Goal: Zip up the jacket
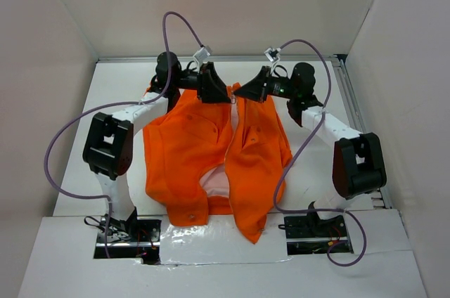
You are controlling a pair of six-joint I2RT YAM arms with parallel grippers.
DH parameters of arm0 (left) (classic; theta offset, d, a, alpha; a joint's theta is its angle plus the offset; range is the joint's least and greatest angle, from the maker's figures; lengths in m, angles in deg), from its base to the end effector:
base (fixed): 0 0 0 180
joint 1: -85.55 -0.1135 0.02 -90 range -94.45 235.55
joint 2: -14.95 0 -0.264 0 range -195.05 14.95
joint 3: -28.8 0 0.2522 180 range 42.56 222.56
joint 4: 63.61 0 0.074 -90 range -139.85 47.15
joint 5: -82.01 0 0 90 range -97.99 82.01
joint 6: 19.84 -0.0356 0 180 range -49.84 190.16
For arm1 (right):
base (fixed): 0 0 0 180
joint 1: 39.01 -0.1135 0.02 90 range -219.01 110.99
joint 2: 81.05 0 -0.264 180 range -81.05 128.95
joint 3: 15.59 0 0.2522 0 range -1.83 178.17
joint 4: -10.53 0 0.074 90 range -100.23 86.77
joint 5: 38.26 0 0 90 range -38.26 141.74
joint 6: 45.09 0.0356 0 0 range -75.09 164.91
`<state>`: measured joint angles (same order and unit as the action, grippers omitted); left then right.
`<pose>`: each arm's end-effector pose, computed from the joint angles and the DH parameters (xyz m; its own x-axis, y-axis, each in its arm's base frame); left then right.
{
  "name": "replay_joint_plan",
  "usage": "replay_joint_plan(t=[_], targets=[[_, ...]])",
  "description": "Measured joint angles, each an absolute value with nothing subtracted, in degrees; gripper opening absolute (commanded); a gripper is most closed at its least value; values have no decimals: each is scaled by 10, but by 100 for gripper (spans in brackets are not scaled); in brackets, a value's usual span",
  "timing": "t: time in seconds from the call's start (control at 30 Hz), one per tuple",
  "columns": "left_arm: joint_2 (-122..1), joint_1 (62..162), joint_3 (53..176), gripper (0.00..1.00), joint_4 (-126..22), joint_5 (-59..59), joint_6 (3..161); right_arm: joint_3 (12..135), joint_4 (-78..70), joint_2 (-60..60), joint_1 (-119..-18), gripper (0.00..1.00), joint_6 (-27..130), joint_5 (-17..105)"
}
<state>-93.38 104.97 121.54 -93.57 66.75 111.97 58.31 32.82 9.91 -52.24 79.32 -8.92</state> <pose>0.3910 -0.1743 0.3170 -0.4715 -0.0198 -0.8817 0.8782 -0.1016 -0.4673 0.3400 0.1118 0.3118 -0.4677 0.1745 -0.8665 -0.8398 0.2178 0.4972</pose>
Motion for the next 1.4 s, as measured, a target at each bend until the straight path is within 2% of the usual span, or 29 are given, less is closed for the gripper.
replay_joint_plan(t=[0.17, 0.4, 0.6, 1.0, 1.03, 1.13, 1.3, 1.4], targets=[[-913, 1052, 1254, 77, -779, 638, 1016, 602, 221, 81, -523, 0, 682, -97], [-915, 1039, 1335, 85, -651, 591, 943, 654, 98, 86, -530, 0, 574, -129], [-937, 1030, 1455, 84, -581, 555, 879, 657, 69, 87, -540, 0, 557, -130], [-939, 1046, 1453, 64, -456, 577, 782, 660, 65, 102, -540, 0, 594, -88], [-941, 1048, 1454, 58, -445, 582, 775, 662, 65, 102, -540, 0, 594, -88], [-952, 1050, 1456, 54, -417, 588, 761, 665, 64, 102, -540, 0, 594, -88], [-963, 1053, 1456, 53, -382, 594, 745, 670, 54, 103, -540, 0, 592, -89], [-963, 1054, 1456, 41, -366, 599, 734, 676, 45, 103, -540, 0, 590, -89]])
